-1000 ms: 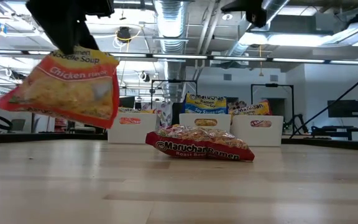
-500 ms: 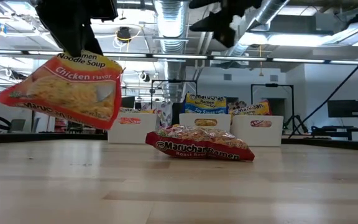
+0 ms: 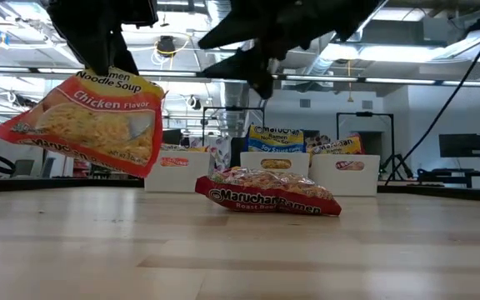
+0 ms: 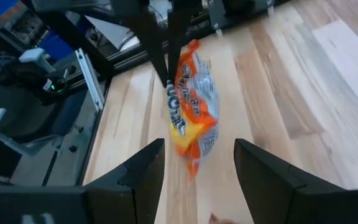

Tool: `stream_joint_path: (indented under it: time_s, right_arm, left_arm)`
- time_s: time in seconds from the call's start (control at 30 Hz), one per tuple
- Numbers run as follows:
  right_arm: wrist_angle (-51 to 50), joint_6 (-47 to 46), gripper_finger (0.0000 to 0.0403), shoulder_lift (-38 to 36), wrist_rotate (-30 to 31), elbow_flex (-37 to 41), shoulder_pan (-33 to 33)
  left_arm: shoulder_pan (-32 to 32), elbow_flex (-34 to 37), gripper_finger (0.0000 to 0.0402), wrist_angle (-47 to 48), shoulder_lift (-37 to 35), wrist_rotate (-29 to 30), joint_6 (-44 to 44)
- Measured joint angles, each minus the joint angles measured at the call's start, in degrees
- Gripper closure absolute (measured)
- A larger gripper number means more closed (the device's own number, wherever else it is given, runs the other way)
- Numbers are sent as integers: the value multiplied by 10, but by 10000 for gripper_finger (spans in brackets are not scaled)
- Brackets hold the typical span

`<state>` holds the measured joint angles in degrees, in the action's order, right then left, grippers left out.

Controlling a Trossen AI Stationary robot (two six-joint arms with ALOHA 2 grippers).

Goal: Sort Maruchan noodles
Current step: Put the orange noodle soup pack into the left white bin

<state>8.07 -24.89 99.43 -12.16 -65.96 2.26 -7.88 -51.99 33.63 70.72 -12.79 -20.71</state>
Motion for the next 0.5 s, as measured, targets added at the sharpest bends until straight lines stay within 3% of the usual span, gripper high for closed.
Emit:
stream_joint_path:
  time_s: [0.17, 0.5]
  right_arm:
    - [63, -1, 186, 34, 0, -2, -2]
    - [59, 63, 167, 49, -28, -28, -3]
  left_arm:
    - [0, 0, 401, 0, 0, 0, 0]
    - [2, 0, 401, 0, 0, 9, -1]
